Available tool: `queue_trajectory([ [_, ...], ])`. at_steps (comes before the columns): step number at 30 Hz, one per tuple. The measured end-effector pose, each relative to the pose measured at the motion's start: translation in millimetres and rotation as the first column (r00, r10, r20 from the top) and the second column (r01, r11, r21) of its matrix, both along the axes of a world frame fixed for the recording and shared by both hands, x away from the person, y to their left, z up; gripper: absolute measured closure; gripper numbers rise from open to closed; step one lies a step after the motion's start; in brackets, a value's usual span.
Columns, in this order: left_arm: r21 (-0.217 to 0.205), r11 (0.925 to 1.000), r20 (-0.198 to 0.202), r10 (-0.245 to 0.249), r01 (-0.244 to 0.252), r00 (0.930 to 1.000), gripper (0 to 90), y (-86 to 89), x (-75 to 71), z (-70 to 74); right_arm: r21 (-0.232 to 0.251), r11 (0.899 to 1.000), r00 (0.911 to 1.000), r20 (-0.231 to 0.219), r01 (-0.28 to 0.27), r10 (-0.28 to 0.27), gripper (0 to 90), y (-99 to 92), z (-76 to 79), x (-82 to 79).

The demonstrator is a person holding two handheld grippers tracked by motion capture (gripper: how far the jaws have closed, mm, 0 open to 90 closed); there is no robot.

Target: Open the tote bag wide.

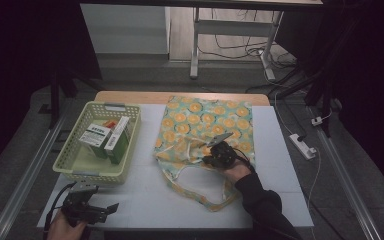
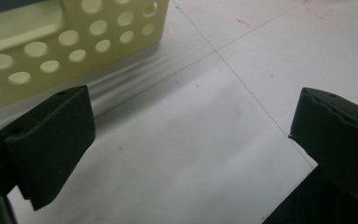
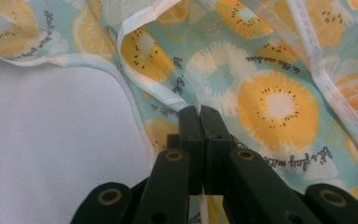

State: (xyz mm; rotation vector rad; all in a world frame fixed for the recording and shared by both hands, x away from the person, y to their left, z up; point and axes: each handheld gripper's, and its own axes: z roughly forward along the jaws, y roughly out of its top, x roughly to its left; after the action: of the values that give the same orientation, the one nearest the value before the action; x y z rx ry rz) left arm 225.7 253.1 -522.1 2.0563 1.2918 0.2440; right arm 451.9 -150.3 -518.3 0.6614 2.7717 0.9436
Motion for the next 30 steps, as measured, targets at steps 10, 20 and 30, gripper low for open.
queue_trajectory([
  [10, -0.006, 1.0000, 0.000, 0.002, -0.002, 1.0000, 0.1, 0.7, 0.2, -0.2, 0.105, 0.994, 0.9996, 0.024, 0.014, -0.017, 89.7, -2.3, 26.2, -5.9],
  [20, -0.014, 0.9999, 0.001, 0.002, -0.002, 1.0000, 0.1, 1.8, 0.2, -0.2, 0.191, 0.981, 0.9997, 0.001, 0.023, -0.023, 89.8, -0.3, 49.5, -9.1],
  [30, -0.019, 0.9998, -0.001, 0.005, -0.005, 1.0000, 0.1, 2.0, 0.4, 0.0, 0.211, 0.977, 0.9993, 0.028, 0.018, -0.025, 89.8, 0.7, 74.2, -11.2],
])
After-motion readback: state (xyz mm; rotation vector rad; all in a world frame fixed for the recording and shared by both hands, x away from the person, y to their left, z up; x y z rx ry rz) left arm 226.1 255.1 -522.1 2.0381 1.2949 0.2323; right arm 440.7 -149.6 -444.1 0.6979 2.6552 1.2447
